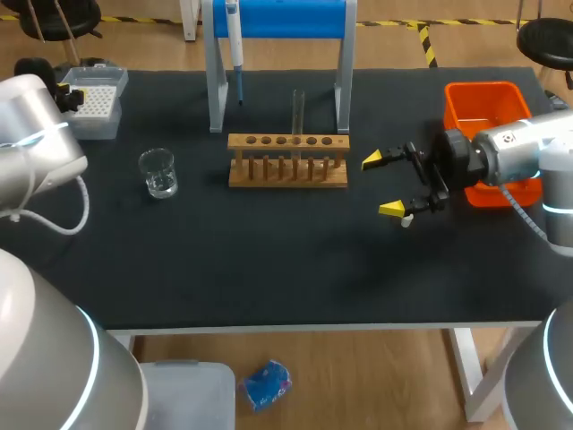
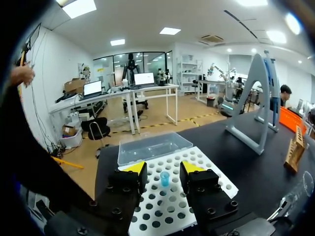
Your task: Invert the test tube, pick up the pipette, mount the tip to pipette, aspirate from beaker and dispense into the tube, eject the tip, return the pipette, and cap with the stopper.
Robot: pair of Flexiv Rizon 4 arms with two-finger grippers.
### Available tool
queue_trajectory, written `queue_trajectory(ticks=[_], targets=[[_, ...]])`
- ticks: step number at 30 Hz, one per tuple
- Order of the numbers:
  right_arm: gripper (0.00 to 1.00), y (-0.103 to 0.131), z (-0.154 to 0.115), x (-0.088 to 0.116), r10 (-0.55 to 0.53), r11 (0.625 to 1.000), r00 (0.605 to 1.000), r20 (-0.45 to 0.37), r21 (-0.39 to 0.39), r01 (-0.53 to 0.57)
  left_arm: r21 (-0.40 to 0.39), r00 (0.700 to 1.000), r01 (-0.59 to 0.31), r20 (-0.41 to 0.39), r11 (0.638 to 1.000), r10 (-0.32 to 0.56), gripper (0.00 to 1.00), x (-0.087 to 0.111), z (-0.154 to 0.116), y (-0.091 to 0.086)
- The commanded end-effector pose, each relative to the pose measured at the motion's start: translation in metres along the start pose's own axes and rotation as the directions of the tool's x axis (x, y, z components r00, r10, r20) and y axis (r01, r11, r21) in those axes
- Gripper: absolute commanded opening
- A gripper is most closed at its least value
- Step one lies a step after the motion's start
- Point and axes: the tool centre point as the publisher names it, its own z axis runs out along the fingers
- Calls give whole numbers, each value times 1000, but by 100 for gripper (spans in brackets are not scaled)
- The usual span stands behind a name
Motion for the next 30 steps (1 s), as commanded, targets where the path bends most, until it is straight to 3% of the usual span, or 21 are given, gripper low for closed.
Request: queue_trajectory(ticks=[1,8,13,23,28,30], targets=[[100,0,0,1,-1,1000,1000,0,0,1,3,1000,0,8,1000,0,40,0,5,2],[100,0,0,1,-1,1000,1000,0,0,1,1,1000,0,9,1000,0,31,0,6,3],[100,0,0,1,-1,1000,1000,0,0,1,-3,1000,-5,8,1000,5,19,0,6,4],[100,0,0,1,-1,1000,1000,0,0,1,-9,1000,-11,8,1000,11,18,-1,7,6],[100,0,0,1,-1,1000,1000,0,0,1,-6,1000,-12,9,1000,12,0,-1,7,7],[100,0,0,1,-1,1000,1000,0,0,1,-7,1000,-12,8,1000,12,0,-1,7,6]])
